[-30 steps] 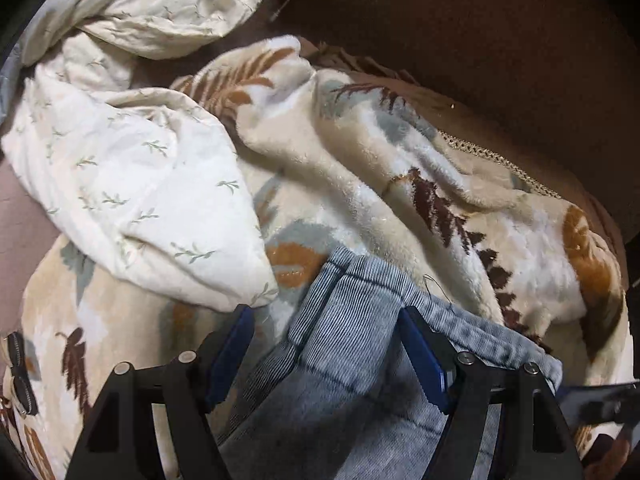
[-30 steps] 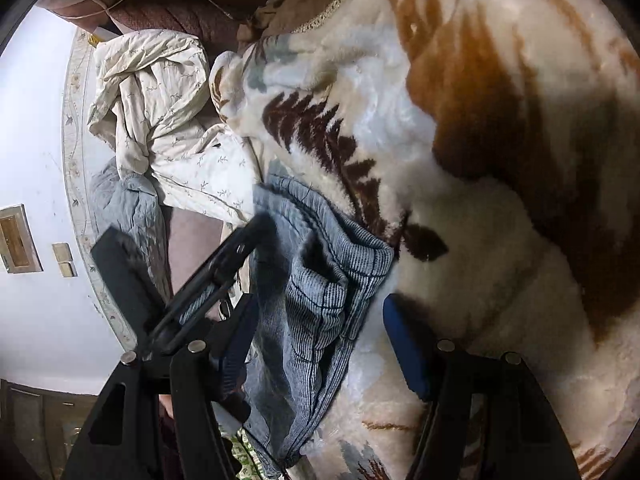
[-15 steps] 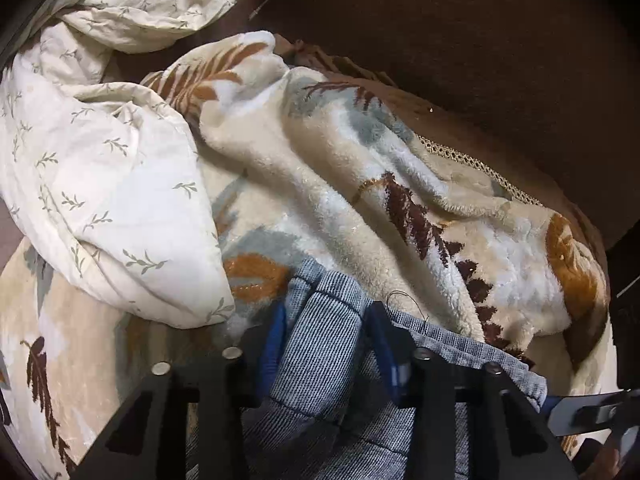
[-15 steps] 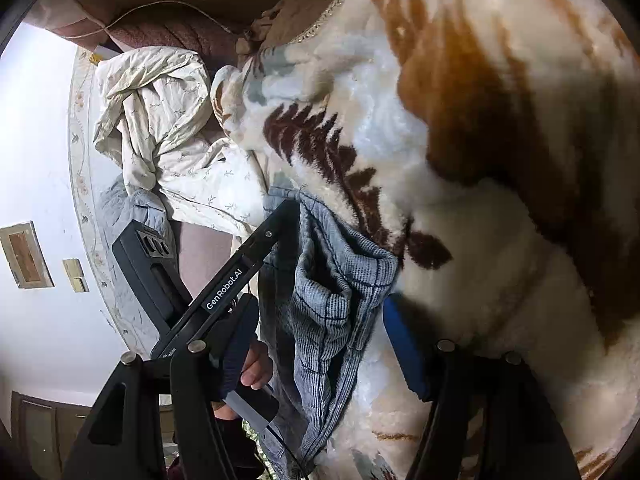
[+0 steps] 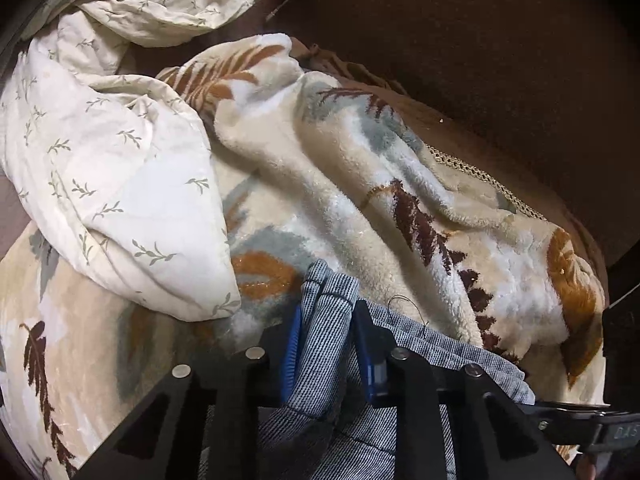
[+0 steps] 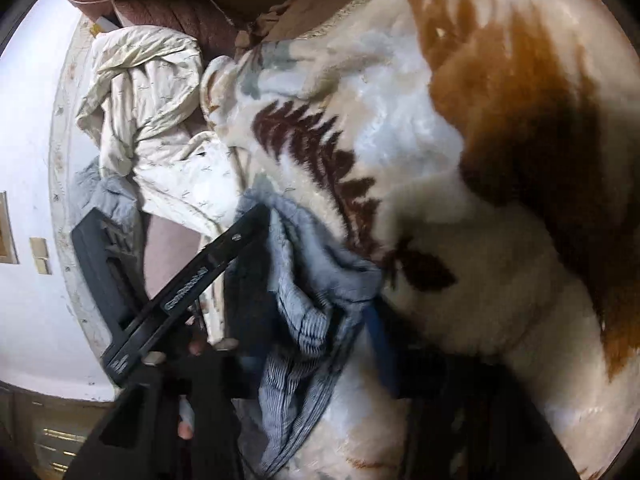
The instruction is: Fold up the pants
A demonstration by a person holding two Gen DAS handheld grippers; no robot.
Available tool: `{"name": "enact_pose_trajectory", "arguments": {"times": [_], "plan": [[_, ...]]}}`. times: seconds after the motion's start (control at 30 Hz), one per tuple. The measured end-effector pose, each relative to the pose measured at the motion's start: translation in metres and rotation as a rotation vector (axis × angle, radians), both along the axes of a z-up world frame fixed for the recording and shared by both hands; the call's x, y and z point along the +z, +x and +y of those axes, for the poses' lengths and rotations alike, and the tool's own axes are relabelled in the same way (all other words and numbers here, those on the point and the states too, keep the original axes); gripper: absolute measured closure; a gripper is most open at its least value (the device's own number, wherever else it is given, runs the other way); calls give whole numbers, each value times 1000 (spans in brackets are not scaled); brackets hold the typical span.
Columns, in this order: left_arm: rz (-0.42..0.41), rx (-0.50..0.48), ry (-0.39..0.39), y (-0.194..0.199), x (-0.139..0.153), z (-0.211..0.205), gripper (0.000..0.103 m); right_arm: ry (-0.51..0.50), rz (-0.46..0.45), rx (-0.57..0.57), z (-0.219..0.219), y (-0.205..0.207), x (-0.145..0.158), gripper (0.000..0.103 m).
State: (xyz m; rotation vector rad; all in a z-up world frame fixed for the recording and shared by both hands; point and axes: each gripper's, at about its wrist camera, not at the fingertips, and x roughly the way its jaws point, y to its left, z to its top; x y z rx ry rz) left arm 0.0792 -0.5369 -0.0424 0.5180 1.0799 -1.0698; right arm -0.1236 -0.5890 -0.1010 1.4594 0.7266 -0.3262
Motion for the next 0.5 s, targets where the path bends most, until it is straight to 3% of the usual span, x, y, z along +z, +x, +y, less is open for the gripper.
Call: {"name": "enact_pose_trajectory", "arguments": {"times": [0.1,0.23,0.5], "plan": [[3,24,6,1,-4,-4,64,-3,-8,3,0,-1,1,72],[-39,11,4,-6,-6,-6,61,-6,-16,4,0,-3,3,72],[-41,12,-32,-7,3,2,85,-16,-40,8,-1,-4,10,72]]}}
